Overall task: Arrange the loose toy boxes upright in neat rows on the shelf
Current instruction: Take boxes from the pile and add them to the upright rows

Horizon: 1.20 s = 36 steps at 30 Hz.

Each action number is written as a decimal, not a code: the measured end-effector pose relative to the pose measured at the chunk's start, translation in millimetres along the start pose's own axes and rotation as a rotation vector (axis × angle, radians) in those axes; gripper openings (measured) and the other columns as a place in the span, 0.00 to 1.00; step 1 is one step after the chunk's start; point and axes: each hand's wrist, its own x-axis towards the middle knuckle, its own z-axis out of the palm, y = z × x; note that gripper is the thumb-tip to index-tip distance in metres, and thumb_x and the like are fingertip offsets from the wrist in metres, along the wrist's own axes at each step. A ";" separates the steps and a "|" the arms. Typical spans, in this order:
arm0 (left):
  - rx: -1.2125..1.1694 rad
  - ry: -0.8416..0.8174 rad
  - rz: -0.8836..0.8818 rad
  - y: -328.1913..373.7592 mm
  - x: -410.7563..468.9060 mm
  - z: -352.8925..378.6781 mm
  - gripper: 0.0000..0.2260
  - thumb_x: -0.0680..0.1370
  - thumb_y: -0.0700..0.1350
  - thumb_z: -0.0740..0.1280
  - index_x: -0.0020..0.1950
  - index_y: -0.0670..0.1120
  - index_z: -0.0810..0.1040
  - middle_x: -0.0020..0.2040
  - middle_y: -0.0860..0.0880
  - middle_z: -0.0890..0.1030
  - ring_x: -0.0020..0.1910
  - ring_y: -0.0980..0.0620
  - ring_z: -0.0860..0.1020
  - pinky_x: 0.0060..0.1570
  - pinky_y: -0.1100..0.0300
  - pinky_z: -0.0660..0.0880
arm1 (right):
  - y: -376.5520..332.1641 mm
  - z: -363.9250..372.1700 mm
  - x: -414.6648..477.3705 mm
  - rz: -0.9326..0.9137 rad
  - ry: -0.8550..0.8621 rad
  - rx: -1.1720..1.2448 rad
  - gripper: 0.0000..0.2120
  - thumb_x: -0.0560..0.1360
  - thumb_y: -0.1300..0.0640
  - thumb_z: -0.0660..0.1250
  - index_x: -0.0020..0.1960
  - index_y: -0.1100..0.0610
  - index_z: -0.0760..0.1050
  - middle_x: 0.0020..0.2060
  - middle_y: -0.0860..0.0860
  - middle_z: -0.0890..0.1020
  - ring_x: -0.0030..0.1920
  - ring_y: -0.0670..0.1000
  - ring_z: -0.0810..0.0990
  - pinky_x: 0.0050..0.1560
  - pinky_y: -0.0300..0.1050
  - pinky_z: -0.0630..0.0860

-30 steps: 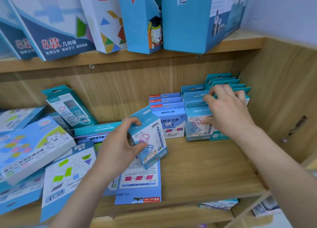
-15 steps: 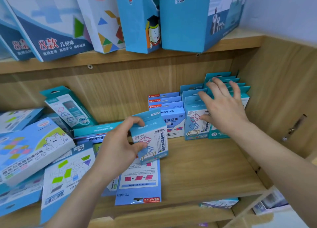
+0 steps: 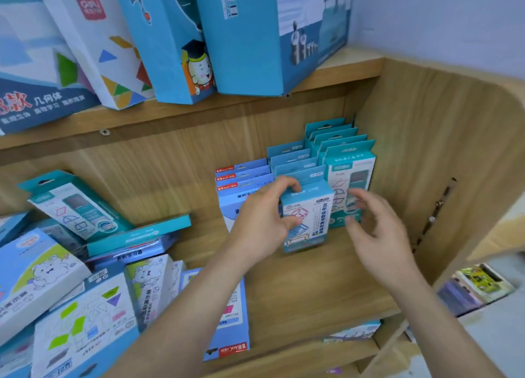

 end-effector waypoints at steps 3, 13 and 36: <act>0.031 0.041 0.017 -7.2 10.0 21.0 0.21 0.68 0.40 0.76 0.55 0.54 0.72 0.53 0.52 0.77 0.48 0.52 0.75 0.50 0.62 0.70 | 8.8 11.5 -8.7 0.068 -0.111 -0.001 0.25 0.75 0.62 0.66 0.69 0.49 0.66 0.60 0.42 0.70 0.62 0.41 0.69 0.65 0.42 0.68; 0.123 0.215 -0.057 -22.3 -5.1 52.4 0.34 0.67 0.40 0.75 0.69 0.56 0.66 0.65 0.47 0.66 0.56 0.49 0.74 0.57 0.55 0.74 | 11.5 31.2 -2.8 0.112 -0.195 0.110 0.29 0.75 0.63 0.66 0.70 0.47 0.61 0.63 0.44 0.72 0.57 0.40 0.74 0.60 0.47 0.75; 0.202 0.284 -0.021 -40.3 -66.9 -15.7 0.14 0.73 0.40 0.71 0.57 0.51 0.79 0.60 0.53 0.74 0.52 0.56 0.76 0.49 0.55 0.78 | -27.4 19.3 -17.7 -0.174 -0.084 -0.124 0.26 0.75 0.58 0.65 0.71 0.51 0.62 0.61 0.47 0.71 0.57 0.40 0.71 0.49 0.31 0.70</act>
